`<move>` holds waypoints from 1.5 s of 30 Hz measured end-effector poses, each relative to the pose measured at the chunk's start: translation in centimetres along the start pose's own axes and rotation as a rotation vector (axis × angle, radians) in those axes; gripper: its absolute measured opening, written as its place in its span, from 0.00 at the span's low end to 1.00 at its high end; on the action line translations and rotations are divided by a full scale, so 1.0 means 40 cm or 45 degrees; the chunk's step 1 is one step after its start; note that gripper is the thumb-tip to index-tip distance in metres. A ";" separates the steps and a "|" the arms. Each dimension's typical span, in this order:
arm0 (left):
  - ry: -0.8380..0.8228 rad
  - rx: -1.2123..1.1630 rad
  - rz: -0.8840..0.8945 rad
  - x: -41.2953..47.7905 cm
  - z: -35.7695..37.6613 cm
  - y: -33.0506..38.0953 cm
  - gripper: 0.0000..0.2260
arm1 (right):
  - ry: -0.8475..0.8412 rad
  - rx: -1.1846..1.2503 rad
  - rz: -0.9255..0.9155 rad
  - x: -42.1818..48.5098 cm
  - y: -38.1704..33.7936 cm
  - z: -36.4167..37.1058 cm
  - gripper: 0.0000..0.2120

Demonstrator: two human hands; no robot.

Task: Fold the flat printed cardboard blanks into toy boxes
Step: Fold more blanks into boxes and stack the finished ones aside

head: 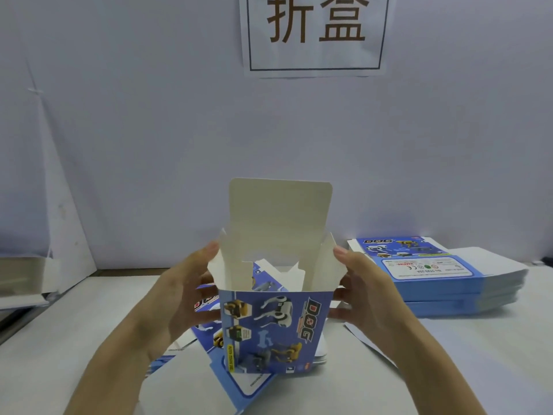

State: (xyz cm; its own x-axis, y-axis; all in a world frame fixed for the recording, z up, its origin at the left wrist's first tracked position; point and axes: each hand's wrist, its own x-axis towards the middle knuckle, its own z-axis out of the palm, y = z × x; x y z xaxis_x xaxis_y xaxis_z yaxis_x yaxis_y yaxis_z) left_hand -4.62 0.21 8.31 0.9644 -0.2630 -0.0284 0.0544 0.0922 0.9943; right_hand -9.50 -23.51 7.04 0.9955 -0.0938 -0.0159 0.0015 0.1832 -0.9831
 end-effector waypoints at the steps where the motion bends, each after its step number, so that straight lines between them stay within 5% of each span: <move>1: -0.020 -0.022 -0.018 0.003 -0.010 -0.003 0.25 | -0.025 0.040 0.002 0.005 0.004 -0.005 0.22; 11: -0.111 -0.102 -0.215 0.048 -0.059 -0.053 0.23 | -0.117 0.353 0.212 0.040 0.053 -0.031 0.32; 24: -0.103 -0.157 -0.132 0.066 -0.037 -0.065 0.22 | -0.091 0.486 0.271 0.051 0.073 0.001 0.22; 31: 0.072 -0.112 0.084 0.074 0.024 -0.079 0.24 | 0.018 0.417 -0.035 0.047 0.061 0.007 0.12; 33: 0.012 -0.128 0.162 0.070 0.024 -0.076 0.26 | 0.020 0.342 -0.104 0.040 0.051 0.008 0.08; 36: -0.166 0.069 0.360 0.056 0.030 -0.060 0.15 | 0.080 0.278 -0.162 0.028 0.035 0.018 0.06; 37: -0.230 0.186 0.422 0.053 0.036 -0.057 0.18 | 0.109 0.286 -0.168 0.023 0.031 0.024 0.07; 40: -0.324 0.443 0.555 0.034 0.080 -0.066 0.50 | 0.147 0.234 -0.216 0.007 0.015 0.041 0.09; 45: 0.143 0.668 0.748 0.028 0.108 -0.072 0.62 | 0.182 0.089 -0.304 -0.009 -0.001 0.046 0.10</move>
State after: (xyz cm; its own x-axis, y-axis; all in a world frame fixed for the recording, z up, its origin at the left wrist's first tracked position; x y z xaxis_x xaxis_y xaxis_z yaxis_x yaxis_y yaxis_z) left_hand -4.82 -4.51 5.86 0.8194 -0.2106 0.5330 -0.5731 -0.2860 0.7680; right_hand -9.68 -21.68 7.42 0.9427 -0.2783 0.1842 0.2458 0.2057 -0.9472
